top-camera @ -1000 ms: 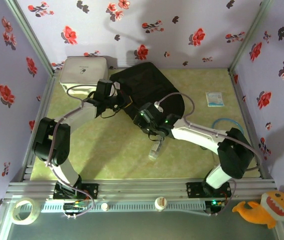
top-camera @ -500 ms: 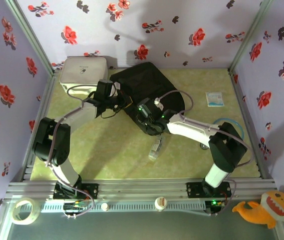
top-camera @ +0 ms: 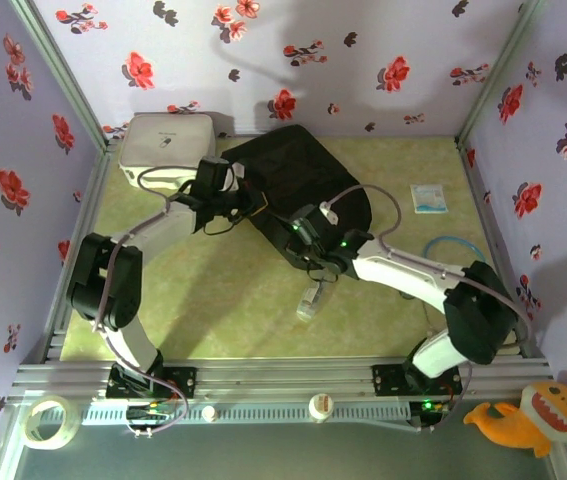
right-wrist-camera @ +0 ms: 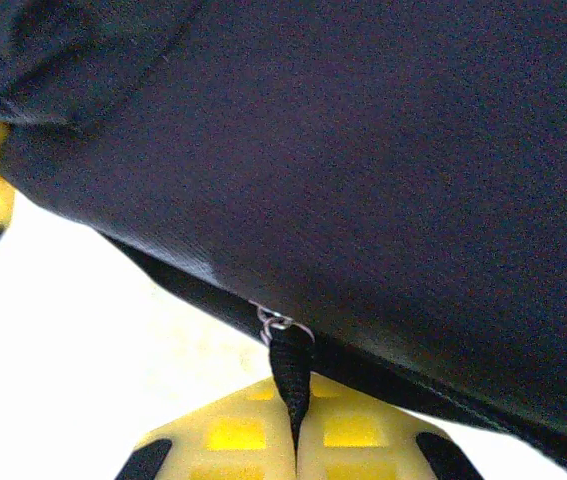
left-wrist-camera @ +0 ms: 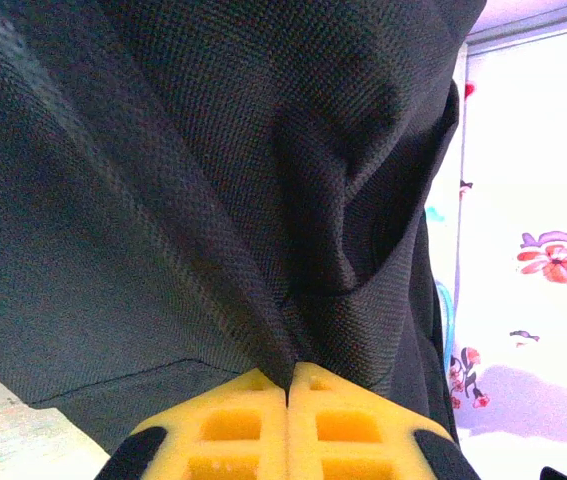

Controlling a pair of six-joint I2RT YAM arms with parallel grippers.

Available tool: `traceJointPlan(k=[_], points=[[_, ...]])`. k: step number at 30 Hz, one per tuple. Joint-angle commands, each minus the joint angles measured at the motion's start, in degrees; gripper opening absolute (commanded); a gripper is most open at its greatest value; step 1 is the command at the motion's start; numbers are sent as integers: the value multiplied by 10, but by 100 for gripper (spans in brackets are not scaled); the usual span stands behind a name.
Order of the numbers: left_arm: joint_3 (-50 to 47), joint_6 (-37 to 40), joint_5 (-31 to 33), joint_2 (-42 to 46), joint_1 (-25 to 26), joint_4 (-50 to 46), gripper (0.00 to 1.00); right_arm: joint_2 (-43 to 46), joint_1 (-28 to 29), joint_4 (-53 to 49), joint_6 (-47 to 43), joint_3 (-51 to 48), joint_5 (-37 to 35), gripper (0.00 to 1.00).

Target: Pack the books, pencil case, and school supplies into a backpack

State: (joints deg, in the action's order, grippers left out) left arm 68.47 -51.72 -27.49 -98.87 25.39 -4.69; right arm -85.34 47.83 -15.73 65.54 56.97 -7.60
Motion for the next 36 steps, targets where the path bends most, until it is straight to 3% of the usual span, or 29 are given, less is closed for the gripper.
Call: traceJointPlan(k=[1, 13, 23, 31, 32, 36], points=[[29, 30, 0, -12, -4, 7, 0, 43, -7, -27, -39, -41, 30, 0], [36, 40, 0, -37, -16, 7, 0, 149, -45, -120, -65, -113, 1, 0], [27, 42, 5, -43, -21, 6, 0, 173, -92, -193, -76, -118, -37, 0], [55, 74, -14, -69, -27, -23, 0, 120, -107, -151, -225, -58, 46, 0], [61, 80, -13, -73, -30, -33, 5, 107, -107, -151, -242, -46, 50, 0], [47, 86, 30, -53, -53, -59, 44, 48, -106, -112, -280, -9, 81, 0]])
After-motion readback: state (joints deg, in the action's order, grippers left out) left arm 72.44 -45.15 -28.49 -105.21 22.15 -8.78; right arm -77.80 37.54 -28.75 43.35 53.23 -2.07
